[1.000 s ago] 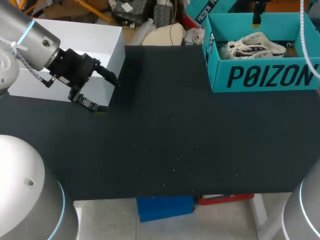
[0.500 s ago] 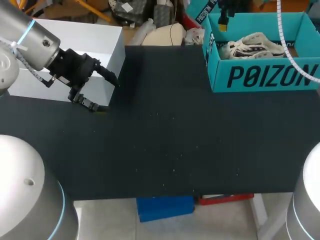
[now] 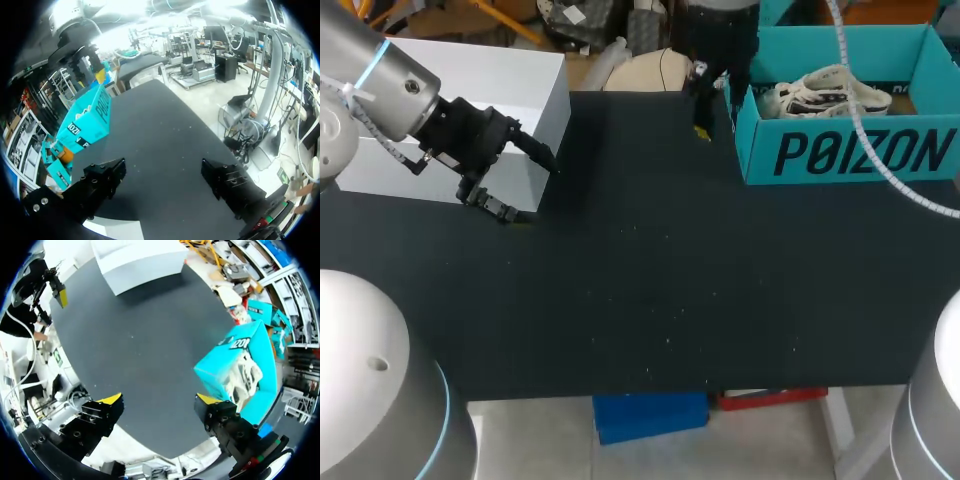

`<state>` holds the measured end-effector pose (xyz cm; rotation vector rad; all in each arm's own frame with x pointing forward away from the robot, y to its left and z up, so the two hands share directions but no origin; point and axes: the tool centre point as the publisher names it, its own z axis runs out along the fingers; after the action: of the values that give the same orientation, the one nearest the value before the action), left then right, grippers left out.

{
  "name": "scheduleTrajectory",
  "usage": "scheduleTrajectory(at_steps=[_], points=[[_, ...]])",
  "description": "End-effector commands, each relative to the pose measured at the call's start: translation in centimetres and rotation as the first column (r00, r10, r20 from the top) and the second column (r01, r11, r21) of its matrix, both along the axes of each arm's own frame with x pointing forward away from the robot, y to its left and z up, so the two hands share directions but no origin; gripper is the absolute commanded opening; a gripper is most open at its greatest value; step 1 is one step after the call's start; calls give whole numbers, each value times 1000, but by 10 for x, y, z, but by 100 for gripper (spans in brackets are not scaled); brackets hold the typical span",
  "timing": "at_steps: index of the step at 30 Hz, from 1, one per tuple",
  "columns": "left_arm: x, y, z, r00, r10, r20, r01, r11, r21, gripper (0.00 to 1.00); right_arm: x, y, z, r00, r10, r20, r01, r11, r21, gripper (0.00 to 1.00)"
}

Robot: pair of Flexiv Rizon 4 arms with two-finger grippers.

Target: Take the shoe out of the shoebox, open the shoe tongue, remove and reinsert the insole, then place the shoe into the shoebox

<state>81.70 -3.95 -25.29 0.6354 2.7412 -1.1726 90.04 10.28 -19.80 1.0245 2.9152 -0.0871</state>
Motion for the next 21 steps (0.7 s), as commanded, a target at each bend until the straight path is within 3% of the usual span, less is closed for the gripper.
scheduleTrajectory(at_steps=[1, 8, 16, 21], points=[[-1, 0, 0, 1000, 2, 3, -2, 1000, 2, 100, -40, 24, -26, 998, -13, 59, 12, 1000, 14, 91], [-1, 0, 0, 1000, 2, 3, -2, 1000, 2, 100, -60, 17, -43, 999, -39, 11, 39, 998, 51, 94], [-1, 0, 0, 1000, 2, 3, -2, 1000, 2, 100, -76, -15, -44, 998, -38, -40, 40, 999, 37, 100], [-1, 0, 0, 1000, 2, 3, -2, 1000, 2, 100, -76, -15, -44, 998, -38, -40, 40, 999, 37, 100]])
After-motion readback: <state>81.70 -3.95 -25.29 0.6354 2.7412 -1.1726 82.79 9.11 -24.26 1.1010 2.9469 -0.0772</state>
